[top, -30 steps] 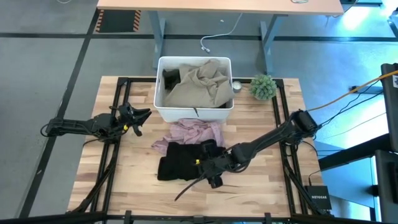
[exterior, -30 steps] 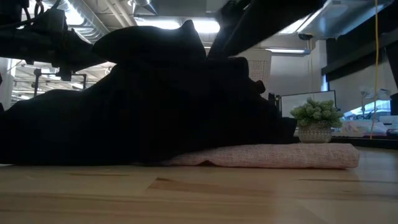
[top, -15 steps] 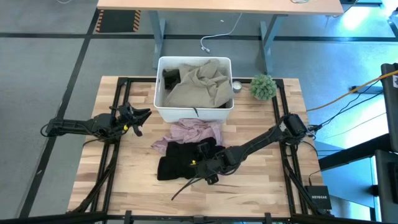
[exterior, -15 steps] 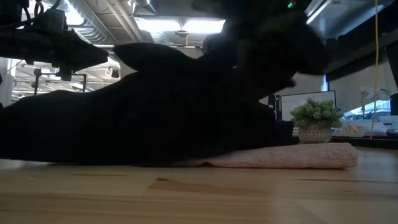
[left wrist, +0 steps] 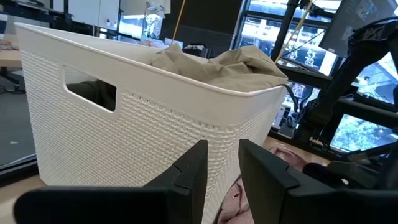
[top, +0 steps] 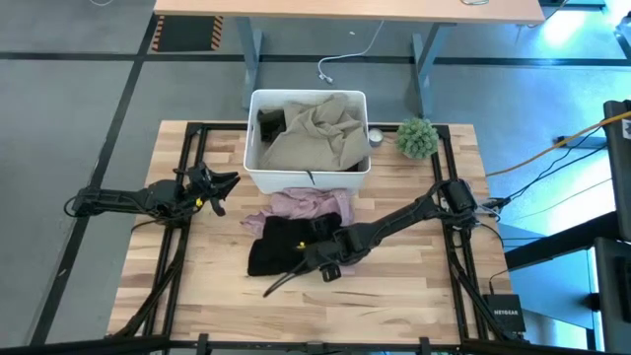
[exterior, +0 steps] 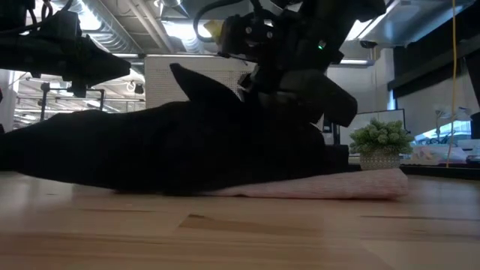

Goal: Sort clothes
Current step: Put the black shirt into the white laundry organizer

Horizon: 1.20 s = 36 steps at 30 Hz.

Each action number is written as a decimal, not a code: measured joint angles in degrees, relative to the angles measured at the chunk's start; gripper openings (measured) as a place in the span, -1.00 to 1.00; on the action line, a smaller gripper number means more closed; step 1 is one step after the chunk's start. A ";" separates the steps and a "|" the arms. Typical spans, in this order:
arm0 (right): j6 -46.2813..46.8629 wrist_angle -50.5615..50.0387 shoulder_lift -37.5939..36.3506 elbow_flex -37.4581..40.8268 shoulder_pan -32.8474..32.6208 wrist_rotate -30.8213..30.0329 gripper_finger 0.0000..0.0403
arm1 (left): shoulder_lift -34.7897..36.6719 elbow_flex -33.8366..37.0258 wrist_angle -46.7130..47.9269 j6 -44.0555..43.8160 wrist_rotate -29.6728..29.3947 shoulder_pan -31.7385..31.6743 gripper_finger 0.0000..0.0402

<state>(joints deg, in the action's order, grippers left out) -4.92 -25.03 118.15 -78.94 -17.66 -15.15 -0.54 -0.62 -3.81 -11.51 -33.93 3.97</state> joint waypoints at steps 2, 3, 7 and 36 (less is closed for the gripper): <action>0.10 -0.37 0.02 -0.02 0.08 0.00 -0.08 | 0.00 0.00 -0.02 -0.09 -0.03 0.00 -0.57; 0.14 -0.40 0.04 0.00 0.08 0.00 -0.23 | 0.00 0.00 -0.02 -0.30 -0.02 0.00 -0.57; 0.13 -0.92 -0.75 0.13 0.03 -0.01 -0.76 | 0.00 0.00 -0.02 -0.57 0.00 0.00 -0.57; -15.93 20.42 -38.31 0.24 5.43 -18.92 -0.72 | 0.02 0.00 -0.02 -0.26 0.02 0.02 -0.57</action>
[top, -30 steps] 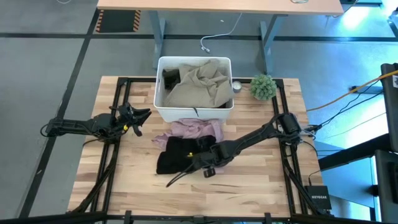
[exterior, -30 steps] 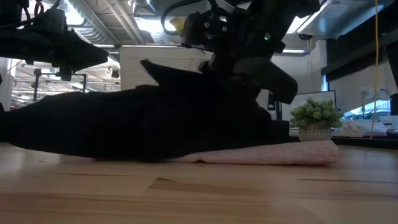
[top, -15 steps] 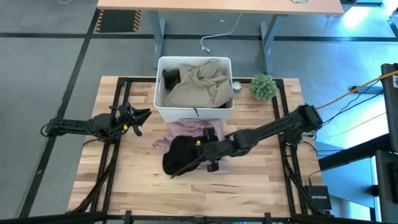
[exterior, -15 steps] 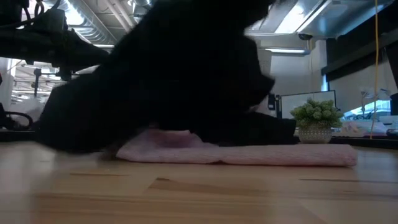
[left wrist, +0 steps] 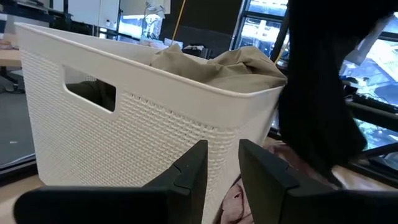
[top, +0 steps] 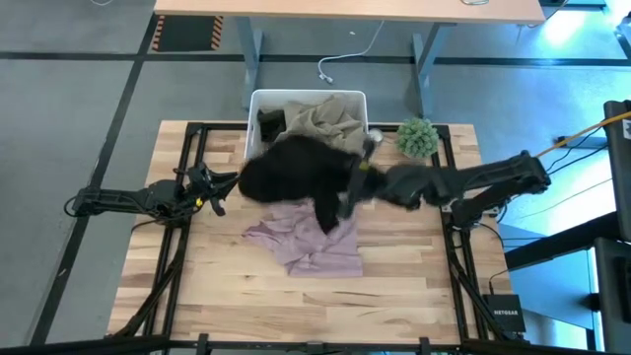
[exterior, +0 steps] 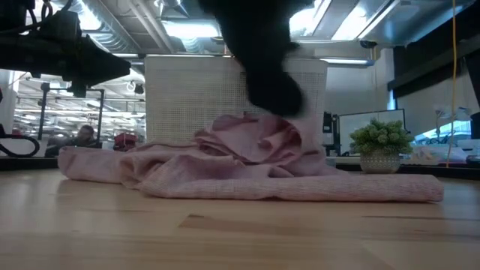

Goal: Sort clothes
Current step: Put the black shirt into the white laundry organizer

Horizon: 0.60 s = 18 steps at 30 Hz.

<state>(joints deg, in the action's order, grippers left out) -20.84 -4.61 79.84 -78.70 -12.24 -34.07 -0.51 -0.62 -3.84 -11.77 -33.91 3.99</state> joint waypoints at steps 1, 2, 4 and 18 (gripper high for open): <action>-2.13 3.09 -0.69 0.00 1.51 0.12 -0.72 | -0.02 0.00 0.00 0.00 -0.01 0.00 -0.57; -4.11 6.00 -1.16 -0.04 3.06 0.27 -0.72 | -0.02 0.00 0.00 -0.05 -0.03 -0.01 -0.57; -7.48 11.50 -1.77 -0.04 6.31 1.56 -0.72 | -0.01 0.00 0.00 -0.01 -0.02 0.00 -0.57; 4.22 -3.05 1.44 -0.04 24.70 14.99 -0.71 | 0.00 0.00 0.00 0.19 -0.01 0.00 -0.57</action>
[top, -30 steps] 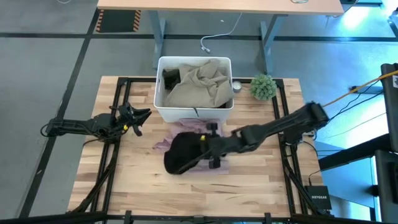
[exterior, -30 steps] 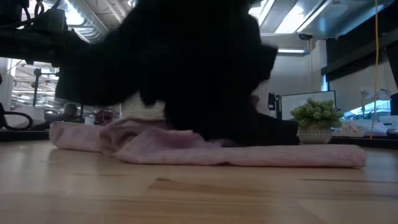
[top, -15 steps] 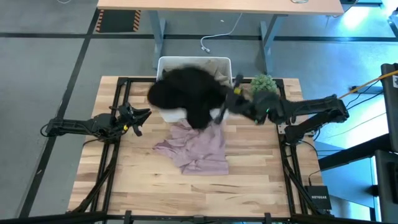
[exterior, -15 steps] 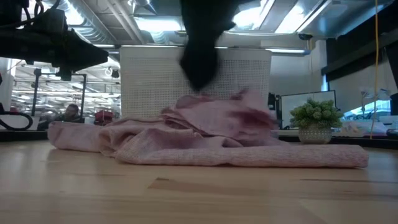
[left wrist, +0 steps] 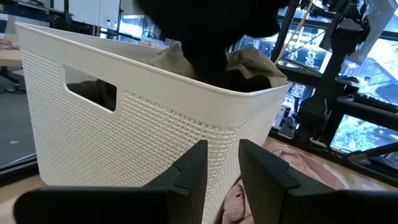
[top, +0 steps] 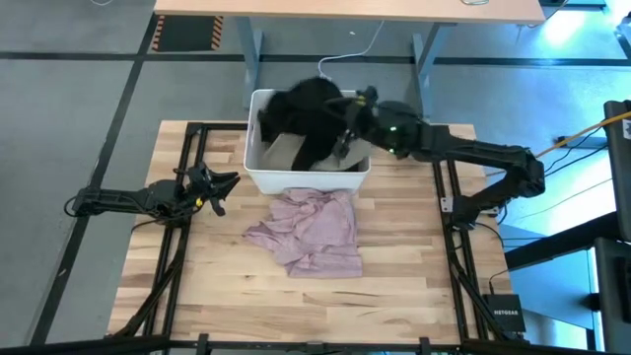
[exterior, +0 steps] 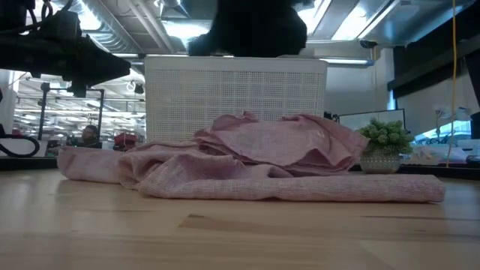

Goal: Sort clothes
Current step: Put the black shirt into the white laundry organizer

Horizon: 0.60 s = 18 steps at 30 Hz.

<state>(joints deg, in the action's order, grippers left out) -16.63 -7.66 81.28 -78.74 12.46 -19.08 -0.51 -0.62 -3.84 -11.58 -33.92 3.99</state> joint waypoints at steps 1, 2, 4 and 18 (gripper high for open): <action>1.03 -1.80 0.69 0.00 0.08 0.34 -0.71 | -0.02 0.00 0.00 0.16 0.01 0.00 -0.57; 1.48 -3.47 1.41 0.00 0.06 0.62 -0.71 | 0.00 0.00 0.00 0.47 0.01 0.00 -0.57; 1.85 -6.35 2.94 0.00 0.05 0.61 -0.71 | -0.02 0.00 0.00 0.75 0.01 0.00 -0.57; 9.91 -10.12 7.91 0.00 -0.08 -3.35 -0.44 | -0.02 0.00 0.00 1.19 0.01 0.00 -0.57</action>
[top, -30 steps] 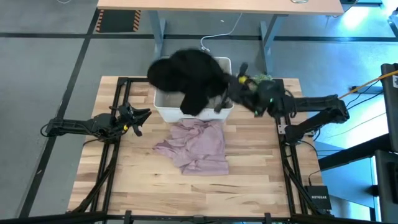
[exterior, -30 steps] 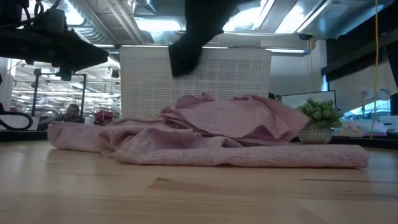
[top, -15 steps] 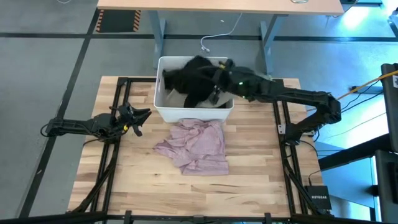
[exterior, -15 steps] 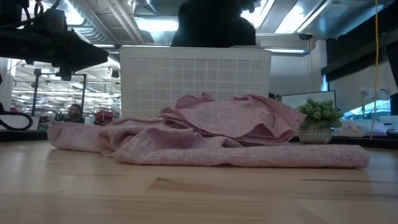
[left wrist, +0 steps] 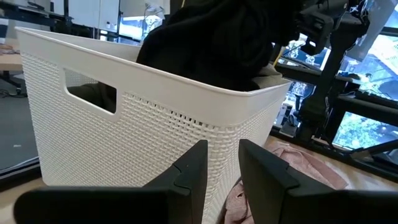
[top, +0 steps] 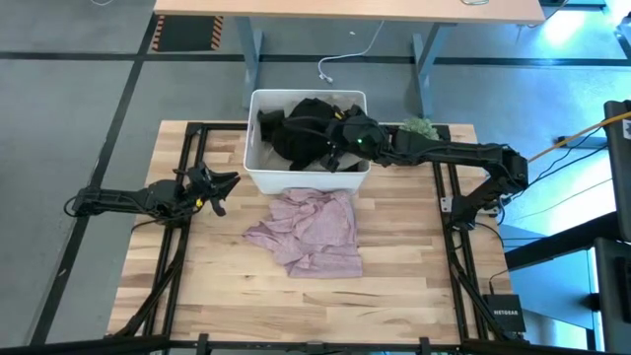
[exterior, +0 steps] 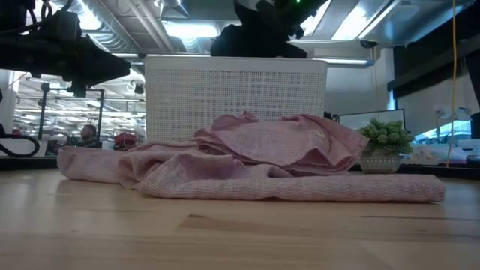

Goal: Sort clothes
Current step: Put the black shirt into the white laundry organizer

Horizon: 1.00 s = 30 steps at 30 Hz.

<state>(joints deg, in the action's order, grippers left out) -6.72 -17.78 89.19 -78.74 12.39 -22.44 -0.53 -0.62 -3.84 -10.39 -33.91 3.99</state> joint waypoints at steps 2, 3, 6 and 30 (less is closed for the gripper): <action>0.16 -0.08 0.00 -0.02 0.02 -0.12 -0.30 | 0.02 0.00 0.00 0.00 0.02 0.00 -0.57; 0.47 -0.26 0.00 -0.02 0.02 -0.48 -0.22 | 0.02 0.00 0.02 -0.06 0.02 0.00 -0.57; 0.71 -0.76 -0.34 -0.02 0.00 -0.50 0.01 | 0.02 0.00 0.02 -0.17 0.01 -0.02 -0.57; 0.45 -7.26 -0.72 -0.04 -0.03 -0.98 0.33 | 0.01 0.00 0.00 1.15 0.01 0.00 -0.57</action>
<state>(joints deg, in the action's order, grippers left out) -6.27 -25.04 88.47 -78.78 12.36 -23.42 -0.53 -0.62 -3.84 -9.24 -33.90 3.99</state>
